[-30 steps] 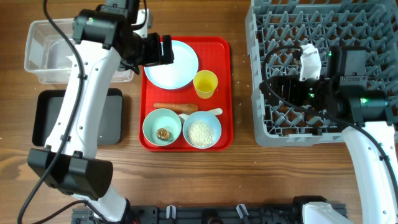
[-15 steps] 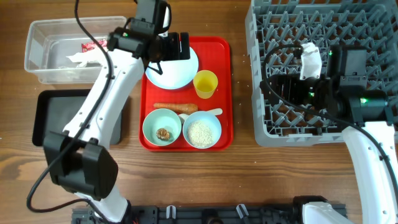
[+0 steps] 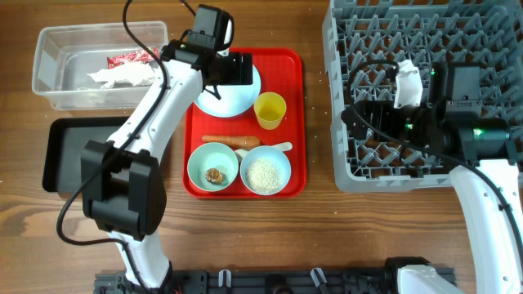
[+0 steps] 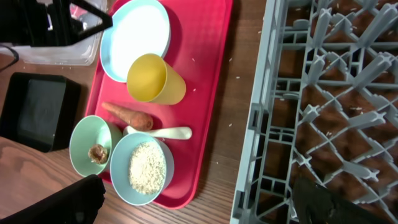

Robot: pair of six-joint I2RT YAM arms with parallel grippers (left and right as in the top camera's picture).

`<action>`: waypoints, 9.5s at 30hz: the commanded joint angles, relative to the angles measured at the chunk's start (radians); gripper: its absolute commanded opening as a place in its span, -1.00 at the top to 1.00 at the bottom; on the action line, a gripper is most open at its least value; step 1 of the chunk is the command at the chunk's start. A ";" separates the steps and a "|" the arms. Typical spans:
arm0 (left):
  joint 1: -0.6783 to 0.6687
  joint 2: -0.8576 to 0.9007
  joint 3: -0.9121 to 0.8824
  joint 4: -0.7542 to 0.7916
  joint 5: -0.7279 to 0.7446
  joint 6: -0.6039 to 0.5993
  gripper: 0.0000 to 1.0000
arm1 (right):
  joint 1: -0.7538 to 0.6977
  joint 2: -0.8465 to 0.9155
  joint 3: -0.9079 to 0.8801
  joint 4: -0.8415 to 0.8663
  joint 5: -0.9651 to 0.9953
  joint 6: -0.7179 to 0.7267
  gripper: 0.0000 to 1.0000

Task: Sort waste into correct bins and load items into the dishwasher rack
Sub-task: 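Move left gripper to the green bowl and grasp its rim, then carry the green bowl left and tip the mushroom onto the black tray, then return the green bowl to the red tray and release, then grasp the blue bowl of rice with the left gripper, then carry the blue bowl left and pour the rice onto the black tray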

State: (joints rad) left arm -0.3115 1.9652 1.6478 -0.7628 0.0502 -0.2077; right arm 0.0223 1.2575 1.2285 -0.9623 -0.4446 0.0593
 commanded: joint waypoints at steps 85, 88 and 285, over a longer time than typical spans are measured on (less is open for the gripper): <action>1.029 0.046 -0.145 -0.537 1.040 0.598 0.92 | -0.004 0.028 0.015 0.021 0.006 -0.029 -0.99; 1.057 0.109 -0.145 -0.541 1.123 0.597 0.92 | -0.004 0.028 0.015 0.022 0.006 -0.029 -0.99; -0.380 -0.264 -0.112 -0.385 0.051 -0.167 0.92 | -0.004 0.029 0.000 0.030 0.061 -0.030 -0.99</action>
State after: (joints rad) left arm -0.7868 1.7718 1.5135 -1.1320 0.0353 -0.3584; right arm 0.0223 1.2774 1.2285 -0.9348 -0.3985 0.0402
